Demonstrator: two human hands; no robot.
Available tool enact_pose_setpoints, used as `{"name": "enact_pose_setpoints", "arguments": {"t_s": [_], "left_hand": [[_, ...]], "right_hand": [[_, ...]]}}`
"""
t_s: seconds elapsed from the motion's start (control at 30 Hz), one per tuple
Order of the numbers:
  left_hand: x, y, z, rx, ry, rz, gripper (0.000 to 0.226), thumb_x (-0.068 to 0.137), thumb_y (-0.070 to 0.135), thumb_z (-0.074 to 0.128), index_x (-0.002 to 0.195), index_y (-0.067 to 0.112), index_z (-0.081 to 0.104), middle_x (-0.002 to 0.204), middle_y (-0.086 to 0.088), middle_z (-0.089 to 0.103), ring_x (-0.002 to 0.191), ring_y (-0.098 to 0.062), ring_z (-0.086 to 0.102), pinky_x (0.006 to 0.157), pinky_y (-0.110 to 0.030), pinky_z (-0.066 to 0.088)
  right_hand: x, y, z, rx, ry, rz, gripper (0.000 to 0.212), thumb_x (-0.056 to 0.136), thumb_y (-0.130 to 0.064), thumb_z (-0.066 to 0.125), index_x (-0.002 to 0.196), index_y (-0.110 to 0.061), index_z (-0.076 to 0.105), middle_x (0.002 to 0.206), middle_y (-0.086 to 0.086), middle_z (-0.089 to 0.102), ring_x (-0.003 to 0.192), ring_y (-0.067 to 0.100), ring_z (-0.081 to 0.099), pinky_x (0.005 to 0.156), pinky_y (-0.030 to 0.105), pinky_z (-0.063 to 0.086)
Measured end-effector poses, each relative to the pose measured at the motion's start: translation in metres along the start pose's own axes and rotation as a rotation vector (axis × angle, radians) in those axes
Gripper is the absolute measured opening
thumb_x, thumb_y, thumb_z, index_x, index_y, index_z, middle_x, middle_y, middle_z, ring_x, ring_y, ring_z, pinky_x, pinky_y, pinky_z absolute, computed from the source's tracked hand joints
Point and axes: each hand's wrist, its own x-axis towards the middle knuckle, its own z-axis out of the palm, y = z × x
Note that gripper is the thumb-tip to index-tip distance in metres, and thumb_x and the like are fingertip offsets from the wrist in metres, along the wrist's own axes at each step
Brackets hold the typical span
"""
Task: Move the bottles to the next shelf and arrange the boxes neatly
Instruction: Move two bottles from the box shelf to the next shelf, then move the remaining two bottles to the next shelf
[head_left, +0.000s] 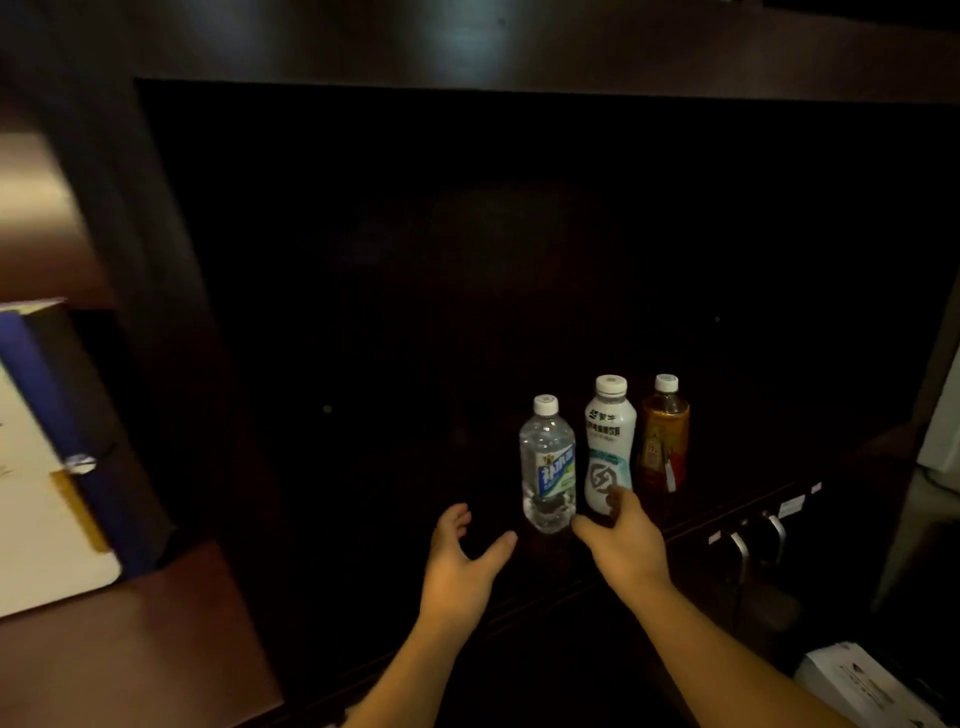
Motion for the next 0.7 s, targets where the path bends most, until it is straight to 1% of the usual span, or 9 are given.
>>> {"name": "enact_pose_setpoints", "arguments": {"t_s": [0.1, 0.17, 0.27, 0.33, 0.4, 0.5, 0.57, 0.63, 0.7], "left_hand": [[-0.034, 0.000, -0.049, 0.035, 0.013, 0.034, 0.069, 0.074, 0.044, 0.075, 0.134, 0.029, 0.045, 0.124, 0.014, 0.051, 0.111, -0.002, 0.048, 0.092, -0.022, 0.037], [-0.061, -0.004, -0.091, 0.056, -0.019, 0.063, 0.057, 0.076, 0.046, 0.072, 0.127, 0.031, 0.051, 0.115, 0.020, 0.053, 0.106, 0.001, 0.052, 0.091, -0.021, 0.041], [-0.103, -0.015, -0.167, 0.097, -0.025, 0.112, 0.026, 0.080, 0.048, 0.066, 0.103, 0.040, 0.060, 0.104, 0.018, 0.061, 0.096, 0.002, 0.057, 0.078, -0.017, 0.051], [-0.126, -0.025, -0.222, 0.211, 0.029, 0.158, 0.005, 0.083, 0.044, 0.062, 0.087, 0.041, 0.063, 0.095, 0.014, 0.065, 0.088, 0.001, 0.059, 0.069, -0.006, 0.043], [-0.147, -0.039, -0.280, 0.343, 0.080, 0.171, 0.008, 0.086, 0.041, 0.059, 0.086, 0.036, 0.065, 0.091, 0.013, 0.066, 0.085, 0.001, 0.058, 0.070, -0.010, 0.038], [-0.177, -0.060, -0.371, 0.449, 0.184, 0.126, 0.011, 0.087, 0.034, 0.059, 0.087, 0.028, 0.068, 0.089, 0.010, 0.068, 0.083, -0.005, 0.060, 0.075, -0.022, 0.043], [-0.194, -0.072, -0.429, 0.520, 0.270, 0.083, 0.011, 0.086, 0.031, 0.059, 0.086, 0.025, 0.068, 0.087, 0.008, 0.068, 0.084, -0.008, 0.061, 0.076, -0.026, 0.045], [-0.210, -0.082, -0.484, 0.602, 0.348, 0.036, 0.010, 0.086, 0.030, 0.059, 0.086, 0.024, 0.067, 0.089, 0.008, 0.067, 0.083, -0.009, 0.060, 0.075, -0.028, 0.046], [-0.223, -0.089, -0.532, 0.706, 0.411, -0.008, 0.010, 0.086, 0.031, 0.058, 0.086, 0.025, 0.066, 0.088, 0.009, 0.065, 0.081, -0.009, 0.058, 0.071, -0.028, 0.045]], "right_hand": [[-0.047, -0.023, 0.021, -0.042, -0.038, -0.015, 0.044, 0.078, -0.034, 0.072, 0.118, -0.025, 0.058, 0.110, -0.006, 0.065, 0.090, 0.011, 0.059, 0.076, 0.030, 0.044], [-0.080, -0.035, 0.041, -0.080, -0.073, 0.011, 0.043, 0.080, -0.035, 0.070, 0.119, -0.020, 0.060, 0.110, -0.001, 0.065, 0.094, 0.016, 0.061, 0.078, 0.031, 0.045], [-0.140, -0.055, 0.077, -0.108, -0.129, 0.001, 0.036, 0.082, -0.036, 0.068, 0.114, -0.020, 0.063, 0.099, -0.006, 0.065, 0.087, 0.012, 0.061, 0.070, 0.027, 0.045], [-0.179, -0.069, 0.107, -0.127, -0.177, -0.027, 0.026, 0.083, -0.037, 0.066, 0.105, -0.021, 0.065, 0.088, -0.010, 0.064, 0.077, 0.007, 0.060, 0.060, 0.024, 0.043], [-0.220, -0.084, 0.141, -0.136, -0.207, -0.058, 0.019, 0.083, -0.037, 0.065, 0.095, -0.023, 0.067, 0.083, -0.008, 0.065, 0.073, 0.008, 0.061, 0.057, 0.025, 0.044], [-0.276, -0.109, 0.197, -0.158, -0.267, -0.098, 0.011, 0.083, -0.038, 0.063, 0.083, -0.027, 0.066, 0.079, -0.007, 0.067, 0.069, 0.011, 0.061, 0.058, 0.029, 0.047], [-0.305, -0.126, 0.232, -0.166, -0.320, -0.136, 0.010, 0.081, -0.037, 0.062, 0.076, -0.028, 0.064, 0.072, -0.007, 0.066, 0.062, 0.010, 0.060, 0.052, 0.026, 0.044], [-0.329, -0.145, 0.265, -0.180, -0.375, -0.173, 0.011, 0.080, -0.037, 0.062, 0.073, -0.028, 0.063, 0.069, -0.009, 0.064, 0.060, 0.008, 0.058, 0.049, 0.024, 0.041], [-0.348, -0.164, 0.297, -0.207, -0.438, -0.201, 0.011, 0.080, -0.037, 0.061, 0.073, -0.028, 0.063, 0.071, -0.011, 0.064, 0.063, 0.009, 0.058, 0.051, 0.024, 0.044]]}}
